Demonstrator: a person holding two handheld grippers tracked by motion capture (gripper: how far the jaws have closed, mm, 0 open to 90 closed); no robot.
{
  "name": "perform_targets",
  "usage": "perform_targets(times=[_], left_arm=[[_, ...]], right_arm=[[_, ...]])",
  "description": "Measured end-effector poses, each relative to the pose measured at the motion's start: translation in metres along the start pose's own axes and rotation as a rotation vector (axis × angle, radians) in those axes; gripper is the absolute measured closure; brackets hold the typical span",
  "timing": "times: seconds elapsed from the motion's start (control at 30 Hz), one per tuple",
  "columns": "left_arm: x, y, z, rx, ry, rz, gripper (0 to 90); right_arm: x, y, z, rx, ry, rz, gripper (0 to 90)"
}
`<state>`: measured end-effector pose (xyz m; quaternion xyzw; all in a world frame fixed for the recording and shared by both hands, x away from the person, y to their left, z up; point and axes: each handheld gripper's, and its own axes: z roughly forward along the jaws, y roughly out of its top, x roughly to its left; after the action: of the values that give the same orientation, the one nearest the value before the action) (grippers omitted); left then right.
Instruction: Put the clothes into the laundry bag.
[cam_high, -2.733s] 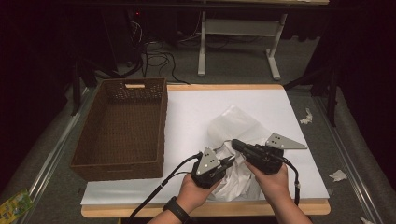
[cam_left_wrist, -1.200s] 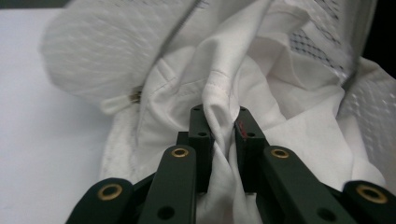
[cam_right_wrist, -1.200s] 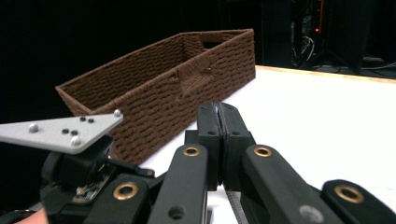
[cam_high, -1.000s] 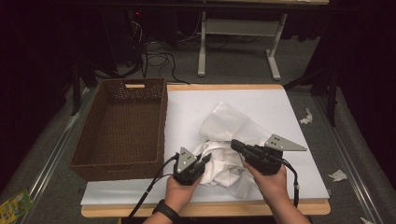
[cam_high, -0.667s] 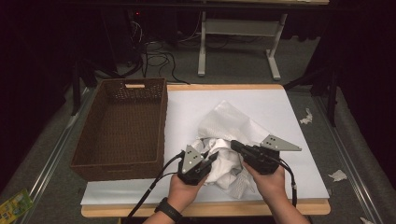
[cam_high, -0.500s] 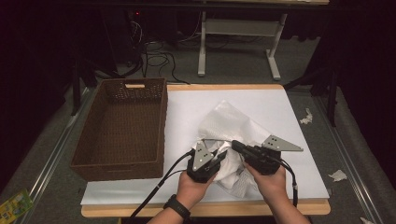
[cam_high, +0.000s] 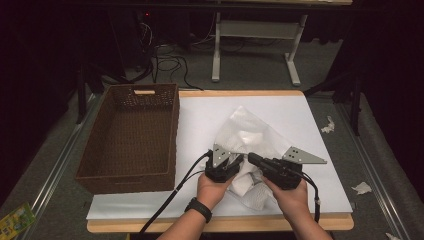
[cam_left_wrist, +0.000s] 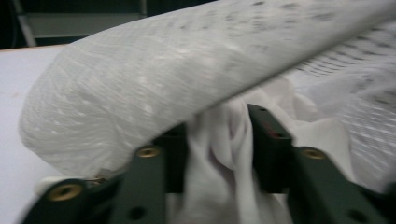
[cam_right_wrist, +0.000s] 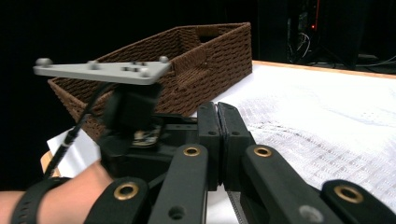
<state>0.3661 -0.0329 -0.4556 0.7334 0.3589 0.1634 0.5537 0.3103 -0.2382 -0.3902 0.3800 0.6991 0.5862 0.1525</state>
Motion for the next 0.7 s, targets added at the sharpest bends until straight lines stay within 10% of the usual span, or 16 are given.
perform_targets(times=[0.27, 0.7], left_arm=[[-0.017, 0.005, -0.035, -0.059, -0.092, 0.049, 31.5], [0.001, -0.018, -0.077, -0.049, -0.109, 0.067, 22.3]], right_arm=[[-0.002, 0.0, 0.0, -0.001, -0.002, -0.001, 90.0], [-0.003, -0.003, 0.0, 0.011, -0.007, 0.005, 90.0]])
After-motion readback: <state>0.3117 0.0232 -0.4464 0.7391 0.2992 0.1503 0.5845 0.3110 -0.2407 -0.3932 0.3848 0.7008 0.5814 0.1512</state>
